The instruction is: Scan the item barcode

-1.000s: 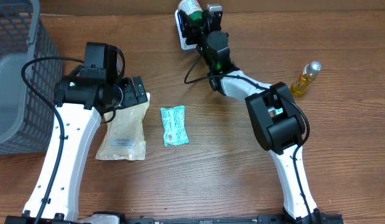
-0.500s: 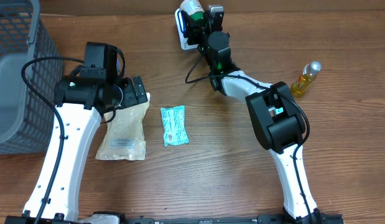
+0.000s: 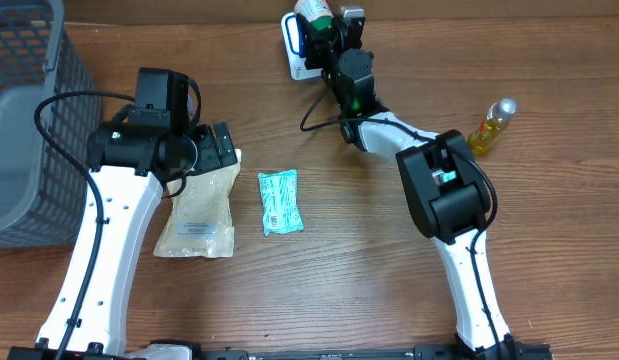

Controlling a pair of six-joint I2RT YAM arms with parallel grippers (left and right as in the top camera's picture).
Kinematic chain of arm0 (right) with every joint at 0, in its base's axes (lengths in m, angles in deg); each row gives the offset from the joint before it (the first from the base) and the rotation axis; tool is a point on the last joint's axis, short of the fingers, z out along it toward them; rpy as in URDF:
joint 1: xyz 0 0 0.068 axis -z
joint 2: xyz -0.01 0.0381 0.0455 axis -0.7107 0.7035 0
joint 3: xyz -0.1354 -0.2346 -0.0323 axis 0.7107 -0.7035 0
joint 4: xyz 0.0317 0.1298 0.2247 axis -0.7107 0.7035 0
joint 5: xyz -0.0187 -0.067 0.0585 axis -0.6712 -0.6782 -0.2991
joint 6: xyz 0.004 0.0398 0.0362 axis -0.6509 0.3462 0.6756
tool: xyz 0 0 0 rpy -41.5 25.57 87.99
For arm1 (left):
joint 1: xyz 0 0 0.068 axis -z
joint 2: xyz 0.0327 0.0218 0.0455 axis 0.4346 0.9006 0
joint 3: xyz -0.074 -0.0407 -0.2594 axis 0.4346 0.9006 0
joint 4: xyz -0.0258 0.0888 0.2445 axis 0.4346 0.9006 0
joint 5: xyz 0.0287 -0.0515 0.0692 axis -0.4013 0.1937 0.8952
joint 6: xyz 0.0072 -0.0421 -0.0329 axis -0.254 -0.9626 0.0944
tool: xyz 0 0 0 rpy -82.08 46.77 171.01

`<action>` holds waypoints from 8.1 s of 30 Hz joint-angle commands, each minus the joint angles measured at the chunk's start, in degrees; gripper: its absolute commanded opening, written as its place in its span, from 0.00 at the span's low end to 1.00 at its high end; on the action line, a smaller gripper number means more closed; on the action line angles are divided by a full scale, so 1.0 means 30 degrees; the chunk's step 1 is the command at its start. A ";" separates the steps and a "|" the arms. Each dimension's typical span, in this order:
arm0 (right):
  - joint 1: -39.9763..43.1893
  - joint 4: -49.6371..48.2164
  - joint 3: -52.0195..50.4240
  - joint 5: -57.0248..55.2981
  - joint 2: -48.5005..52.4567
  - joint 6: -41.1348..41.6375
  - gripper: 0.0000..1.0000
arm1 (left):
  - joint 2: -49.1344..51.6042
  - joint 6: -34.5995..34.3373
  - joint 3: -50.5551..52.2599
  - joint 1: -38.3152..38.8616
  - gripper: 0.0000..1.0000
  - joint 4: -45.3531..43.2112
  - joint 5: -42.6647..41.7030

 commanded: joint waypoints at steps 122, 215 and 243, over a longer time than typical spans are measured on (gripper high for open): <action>-0.2251 2.5653 -0.6200 0.7104 -1.0790 0.2091 1.00 | -0.0022 0.0153 -0.0146 -0.0087 1.00 0.0000 0.0117; -0.3111 2.5194 -0.7453 0.7213 -1.0477 0.2033 0.37 | 0.7461 -0.0590 0.2062 0.3563 0.06 -0.1894 -0.2820; -0.4444 2.6979 -0.8852 1.0367 -1.0477 0.4102 0.04 | 0.8378 -0.0568 0.2062 0.3563 0.04 -0.6448 -0.4109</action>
